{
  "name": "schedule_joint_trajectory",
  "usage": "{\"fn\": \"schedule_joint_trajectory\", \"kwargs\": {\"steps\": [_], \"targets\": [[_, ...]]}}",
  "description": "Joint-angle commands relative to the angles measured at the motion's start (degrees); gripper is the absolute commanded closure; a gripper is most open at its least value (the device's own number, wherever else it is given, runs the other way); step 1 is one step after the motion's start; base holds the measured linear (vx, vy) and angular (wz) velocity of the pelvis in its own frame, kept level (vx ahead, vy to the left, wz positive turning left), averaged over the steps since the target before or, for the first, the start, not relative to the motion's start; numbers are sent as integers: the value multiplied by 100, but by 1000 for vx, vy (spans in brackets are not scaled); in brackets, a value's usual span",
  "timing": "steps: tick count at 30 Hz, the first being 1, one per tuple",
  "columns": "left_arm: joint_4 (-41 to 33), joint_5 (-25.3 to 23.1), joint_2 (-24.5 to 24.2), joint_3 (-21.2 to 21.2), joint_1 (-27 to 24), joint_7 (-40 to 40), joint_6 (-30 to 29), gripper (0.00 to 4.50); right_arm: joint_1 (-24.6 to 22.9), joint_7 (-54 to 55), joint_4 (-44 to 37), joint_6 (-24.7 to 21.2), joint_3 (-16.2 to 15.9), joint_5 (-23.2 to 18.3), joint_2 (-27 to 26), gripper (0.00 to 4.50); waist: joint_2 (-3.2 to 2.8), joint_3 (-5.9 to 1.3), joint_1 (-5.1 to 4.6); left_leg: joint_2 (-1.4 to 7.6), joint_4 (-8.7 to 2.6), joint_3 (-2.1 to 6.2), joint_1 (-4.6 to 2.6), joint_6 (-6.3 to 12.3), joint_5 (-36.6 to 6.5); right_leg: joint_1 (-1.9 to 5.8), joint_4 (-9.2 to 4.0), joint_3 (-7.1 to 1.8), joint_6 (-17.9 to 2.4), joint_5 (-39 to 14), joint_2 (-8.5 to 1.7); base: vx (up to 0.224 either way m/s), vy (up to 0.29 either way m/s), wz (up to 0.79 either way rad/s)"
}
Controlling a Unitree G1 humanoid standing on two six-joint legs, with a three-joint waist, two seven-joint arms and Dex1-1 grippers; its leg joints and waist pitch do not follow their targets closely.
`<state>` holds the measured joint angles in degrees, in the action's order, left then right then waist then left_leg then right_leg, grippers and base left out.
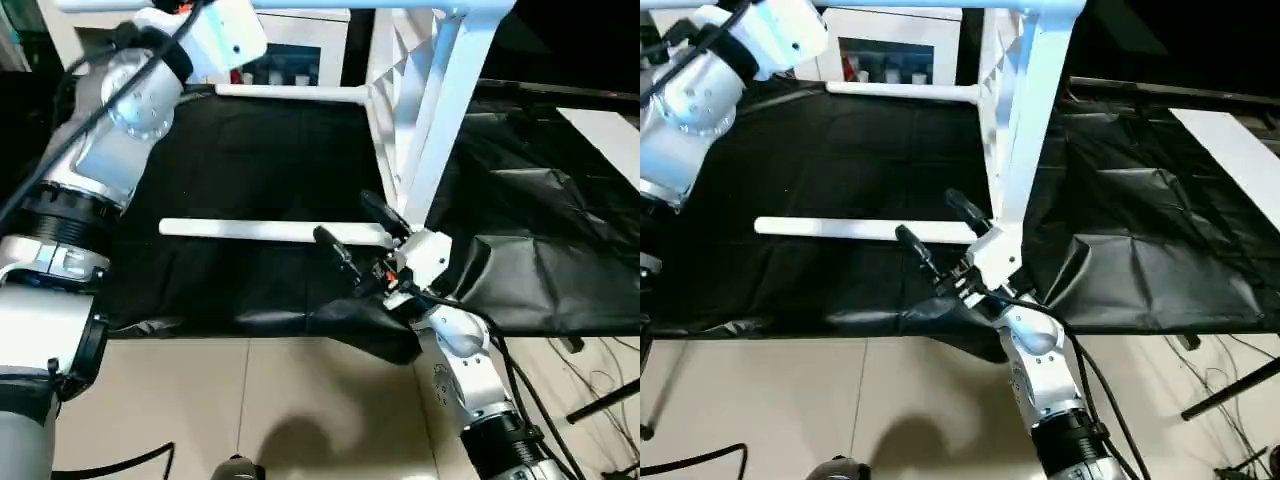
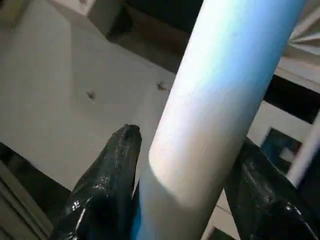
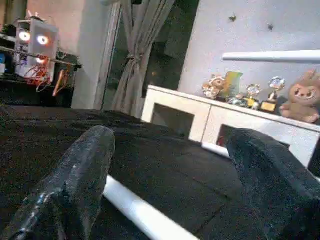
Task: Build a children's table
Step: Flip table
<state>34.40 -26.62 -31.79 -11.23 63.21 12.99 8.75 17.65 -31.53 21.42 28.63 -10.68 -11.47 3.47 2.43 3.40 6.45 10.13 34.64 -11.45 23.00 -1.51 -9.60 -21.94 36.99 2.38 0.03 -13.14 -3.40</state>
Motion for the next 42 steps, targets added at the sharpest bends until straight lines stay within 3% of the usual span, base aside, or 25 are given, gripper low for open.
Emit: {"fn": "schedule_joint_trajectory", "kwargs": {"steps": [1,3,6,7,8,10,11,16,23,31,35,41,42], "targets": [[228,601,223,260,-98,279,-585,218,-22,-110,-89,-293,-17,-147,27,56,-75,-346,-27,375,-485,234,-225,-203,-1748,94,-491,-295,-1106,-737,-542,0,0,0],[313,878,337,452,-76,423,-922,219,-6,-133,-28,-596,21,-223,61,56,-74,-338,-18,375,-487,241,-214,-165,-1738,95,-512,-294,-1089,-900,-551,0,0,0],[429,894,354,532,-41,484,-1094,219,127,312,214,-1547,332,-414,24,56,-76,-329,-20,357,-487,240,-213,-128,-1702,97,-543,-300,-1058,-1183,-555,0,0,0],[498,845,332,545,-11,462,-1131,219,218,786,456,-2288,664,-667,-49,56,-99,-335,-14,364,-481,236,-228,-149,-1684,77,-557,-307,-1047,-1287,-566,0,0,0],[520,870,339,575,-5,441,-1125,219,231,885,531,-2499,791,-834,-86,56,-110,-336,-29,358,-493,241,-229,-169,-1668,81,-559,-307,-1067,-1376,-563,0,0,0],[518,869,338,576,-5,442,-1127,219,232,894,539,-2506,803,-844,-88,38,-108,-346,-6,362,-478,236,-220,-210,-1643,79,-567,-302,-999,-1404,-580,0,0,0],[466,899,354,632,-18,459,-1193,219,230,974,643,-2584,978,-1026,-124,21,-115,-354,-12,357,-485,238,-192,-201,-1541,100,-552,-293,-969,-1317,-581,0,0,0],[281,986,398,743,-31,561,-1458,219,226,954,915,-2483,1098,-1017,-90,3,-135,-367,-4,356,-461,217,-179,-90,-1287,103,-530,-281,-1007,-1083,-584,0,0,0],[81,1408,615,1092,-19,633,-1767,219,364,743,1028,-3100,1476,-1586,-405,0,-147,-365,17,364,-459,212,-183,-1,-1282,91,-554,-277,-1053,-1213,-595,0,0,0],[-154,1727,795,1468,50,732,-2160,219,903,714,1714,-2979,1670,-1628,-555,0,-165,-374,70,365,-447,187,-176,36,-1031,83,-511,-261,-1134,-944,-599,0,0,0],[-279,1774,825,1592,48,784,-2284,219,1059,622,1922,-2974,1735,-1601,-571,0,-163,-409,153,365,-421,169,-181,132,-774,99,-441,-246,-1203,-411,-593,0,0,0],[-474,1831,871,1689,-17,857,-2482,219,1440,363,2326,-2741,2061,-1829,-597,0,-148,-396,144,366,-427,161,-173,187,-840,112,-460,-238,-1190,-553,-617,0,0,0],[-524,1866,887,1713,-42,863,-2539,219,1520,261,2365,-2712,2149,-1935,-618,18,-135,-397,144,369,-428,158,-176,203,-865,118,-460,-235,-1184,-591,-620,0,0,0]]}}
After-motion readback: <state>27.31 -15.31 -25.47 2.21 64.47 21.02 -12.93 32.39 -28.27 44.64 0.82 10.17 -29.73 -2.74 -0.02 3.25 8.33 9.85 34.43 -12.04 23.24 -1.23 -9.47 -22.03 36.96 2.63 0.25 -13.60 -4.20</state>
